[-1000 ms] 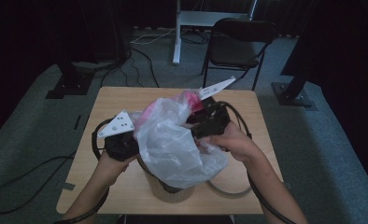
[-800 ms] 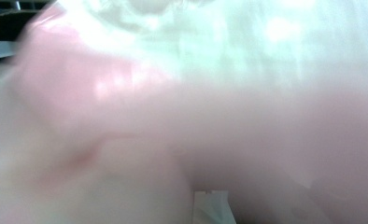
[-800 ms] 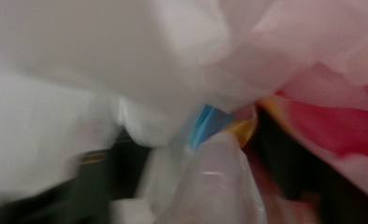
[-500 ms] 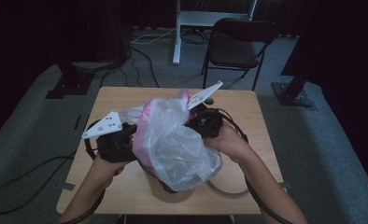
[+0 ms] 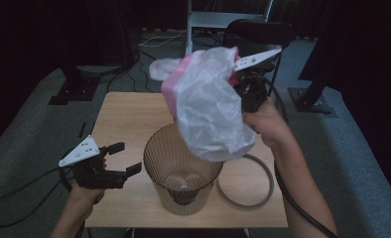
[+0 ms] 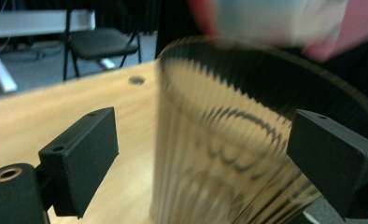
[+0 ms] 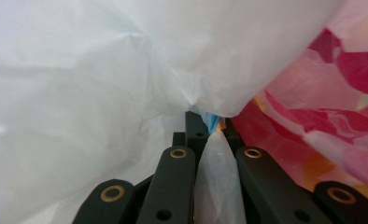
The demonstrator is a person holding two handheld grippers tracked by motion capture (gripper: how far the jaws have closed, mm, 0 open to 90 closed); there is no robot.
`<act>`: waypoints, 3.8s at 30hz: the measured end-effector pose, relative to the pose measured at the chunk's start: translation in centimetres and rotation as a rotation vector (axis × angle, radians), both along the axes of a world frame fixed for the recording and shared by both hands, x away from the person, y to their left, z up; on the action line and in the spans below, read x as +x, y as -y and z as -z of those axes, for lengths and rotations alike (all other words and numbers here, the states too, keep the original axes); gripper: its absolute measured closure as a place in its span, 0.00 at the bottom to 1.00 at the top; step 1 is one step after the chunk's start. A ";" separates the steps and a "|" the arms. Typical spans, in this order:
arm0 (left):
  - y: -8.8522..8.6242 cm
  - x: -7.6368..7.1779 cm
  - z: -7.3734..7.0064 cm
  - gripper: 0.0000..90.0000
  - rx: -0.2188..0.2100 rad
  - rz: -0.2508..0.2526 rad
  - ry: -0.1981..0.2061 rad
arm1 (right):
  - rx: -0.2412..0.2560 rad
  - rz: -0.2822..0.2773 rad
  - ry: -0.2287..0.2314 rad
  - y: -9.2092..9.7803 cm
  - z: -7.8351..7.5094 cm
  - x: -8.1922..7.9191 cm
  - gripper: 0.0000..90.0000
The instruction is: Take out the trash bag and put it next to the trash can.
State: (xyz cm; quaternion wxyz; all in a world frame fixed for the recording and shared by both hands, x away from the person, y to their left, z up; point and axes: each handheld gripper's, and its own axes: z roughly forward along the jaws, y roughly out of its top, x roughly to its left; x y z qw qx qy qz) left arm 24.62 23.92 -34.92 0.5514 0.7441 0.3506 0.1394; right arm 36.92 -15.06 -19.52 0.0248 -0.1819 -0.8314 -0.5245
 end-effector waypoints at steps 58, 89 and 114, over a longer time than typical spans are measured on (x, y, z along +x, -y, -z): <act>-1.0 1.0 17.9 0.00 0.261 -0.123 -0.258 | -0.055 0.578 -0.385 7.3 19.7 11.5 0.31; -0.9 1.0 18.0 0.00 0.266 -0.119 -0.280 | 0.019 0.625 -0.326 13.1 21.2 5.1 0.25; -0.8 0.9 18.0 0.00 0.265 -0.115 -0.289 | -0.086 0.705 -0.353 17.5 27.0 -1.2 0.24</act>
